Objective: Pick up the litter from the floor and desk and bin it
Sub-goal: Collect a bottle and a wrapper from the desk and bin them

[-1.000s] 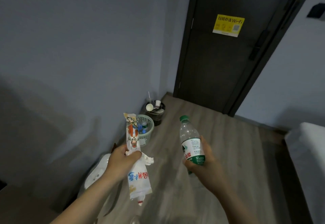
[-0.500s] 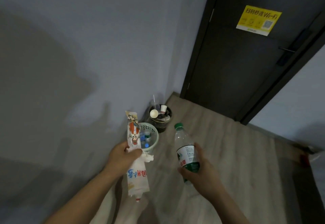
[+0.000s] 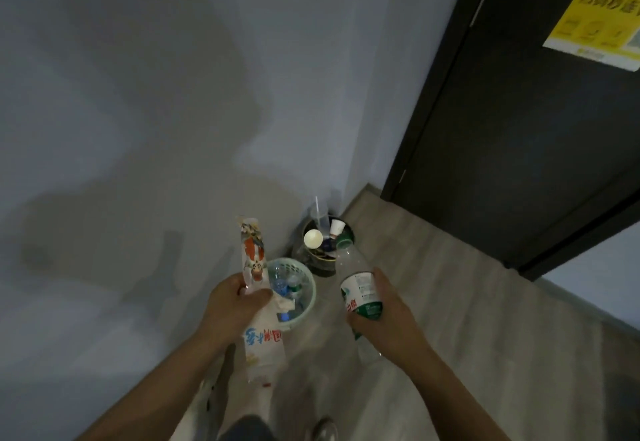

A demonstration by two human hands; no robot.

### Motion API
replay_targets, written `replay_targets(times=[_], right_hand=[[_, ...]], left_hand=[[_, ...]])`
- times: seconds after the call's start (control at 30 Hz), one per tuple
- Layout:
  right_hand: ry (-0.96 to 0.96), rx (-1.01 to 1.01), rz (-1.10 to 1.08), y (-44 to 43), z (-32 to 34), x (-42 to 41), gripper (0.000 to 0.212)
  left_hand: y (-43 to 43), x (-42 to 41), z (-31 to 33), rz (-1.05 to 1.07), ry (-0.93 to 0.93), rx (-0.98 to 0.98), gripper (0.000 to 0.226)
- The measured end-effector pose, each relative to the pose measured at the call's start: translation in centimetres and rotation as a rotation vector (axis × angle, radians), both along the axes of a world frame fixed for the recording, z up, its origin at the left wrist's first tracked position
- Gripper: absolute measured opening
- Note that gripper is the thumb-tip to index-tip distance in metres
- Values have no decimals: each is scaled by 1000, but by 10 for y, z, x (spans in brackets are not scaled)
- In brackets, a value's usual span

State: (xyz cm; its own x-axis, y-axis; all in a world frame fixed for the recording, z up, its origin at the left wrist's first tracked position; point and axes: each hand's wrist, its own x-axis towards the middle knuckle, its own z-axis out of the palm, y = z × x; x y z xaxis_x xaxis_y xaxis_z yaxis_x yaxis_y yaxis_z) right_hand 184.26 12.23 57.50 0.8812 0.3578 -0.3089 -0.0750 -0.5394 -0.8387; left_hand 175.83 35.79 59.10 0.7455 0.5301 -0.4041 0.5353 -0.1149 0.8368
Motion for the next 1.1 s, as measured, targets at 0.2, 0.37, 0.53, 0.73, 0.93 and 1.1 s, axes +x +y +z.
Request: replay_targets(times=[0.2, 0.37, 0.53, 0.73, 0.93, 1.1], right_hand=[[153, -112, 146, 31, -39, 66, 77], [316, -277, 234, 77, -81, 115, 94], [437, -383, 256, 126, -126, 154, 85], [508, -391, 273, 186, -182, 193, 71], [541, -376, 354, 244, -246, 226, 68], [507, -406, 401, 247, -282, 249, 72]], left_hand=[[29, 42, -27, 65, 102, 51, 14], [66, 83, -59, 90, 194, 41, 3], [103, 112, -89, 96, 282, 30, 5], [137, 136, -126, 89, 382, 54, 7], [153, 157, -172, 91, 465, 65, 11], [155, 189, -212, 58, 526, 88, 8]])
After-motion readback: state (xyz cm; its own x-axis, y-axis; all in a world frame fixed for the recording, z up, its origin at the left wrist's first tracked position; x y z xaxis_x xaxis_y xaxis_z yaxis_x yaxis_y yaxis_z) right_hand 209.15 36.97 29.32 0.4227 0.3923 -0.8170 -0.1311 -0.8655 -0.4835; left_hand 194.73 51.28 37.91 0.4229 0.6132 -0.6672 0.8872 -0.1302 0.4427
